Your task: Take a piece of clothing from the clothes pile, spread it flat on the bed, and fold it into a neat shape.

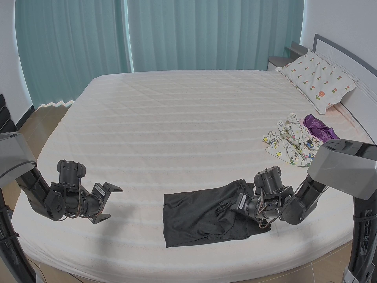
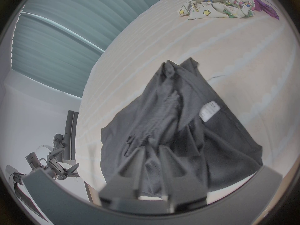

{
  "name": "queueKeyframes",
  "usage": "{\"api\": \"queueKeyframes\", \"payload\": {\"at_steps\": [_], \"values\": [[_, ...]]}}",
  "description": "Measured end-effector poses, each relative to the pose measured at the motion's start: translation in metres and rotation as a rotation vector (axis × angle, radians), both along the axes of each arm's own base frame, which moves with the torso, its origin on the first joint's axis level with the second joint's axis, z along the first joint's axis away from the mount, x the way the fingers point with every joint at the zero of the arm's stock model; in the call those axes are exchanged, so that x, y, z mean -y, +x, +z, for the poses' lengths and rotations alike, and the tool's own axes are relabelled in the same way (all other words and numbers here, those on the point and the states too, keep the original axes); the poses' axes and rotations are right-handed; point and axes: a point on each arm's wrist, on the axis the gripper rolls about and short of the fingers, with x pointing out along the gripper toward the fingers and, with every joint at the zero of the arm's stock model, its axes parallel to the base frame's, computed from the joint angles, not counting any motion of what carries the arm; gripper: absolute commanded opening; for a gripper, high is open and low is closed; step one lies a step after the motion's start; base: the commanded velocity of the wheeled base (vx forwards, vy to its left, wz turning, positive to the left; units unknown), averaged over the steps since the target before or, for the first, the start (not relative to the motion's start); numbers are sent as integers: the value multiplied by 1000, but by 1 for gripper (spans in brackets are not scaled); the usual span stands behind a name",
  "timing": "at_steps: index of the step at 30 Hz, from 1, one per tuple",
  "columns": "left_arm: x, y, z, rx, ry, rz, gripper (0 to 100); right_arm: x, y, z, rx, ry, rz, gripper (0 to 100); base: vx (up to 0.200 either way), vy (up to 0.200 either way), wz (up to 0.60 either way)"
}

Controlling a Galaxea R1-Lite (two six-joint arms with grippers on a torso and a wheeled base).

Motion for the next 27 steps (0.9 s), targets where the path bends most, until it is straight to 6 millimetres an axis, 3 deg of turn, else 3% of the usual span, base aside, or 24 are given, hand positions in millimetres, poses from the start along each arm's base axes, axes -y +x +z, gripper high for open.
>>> {"api": "queueKeyframes", "payload": {"at_steps": [11, 23, 24, 27], "values": [[0, 0, 0, 2, 0, 1, 100, 42, -22, 5, -47, -49, -38, 0, 0, 0, 0], [0, 1, 0, 2, 2, 2, 100, 57, -31, 6, -45, -116, -19, 0, 0, 0, 0], [0, 1, 0, 2, 2, 2, 100, 57, -32, 5, -49, -117, -20, 100, 0, 0, 0], [0, 1, 0, 1, 2, 2, 100, 59, -35, 0, -66, -125, -17, 100, 0, 0, 0]]}}
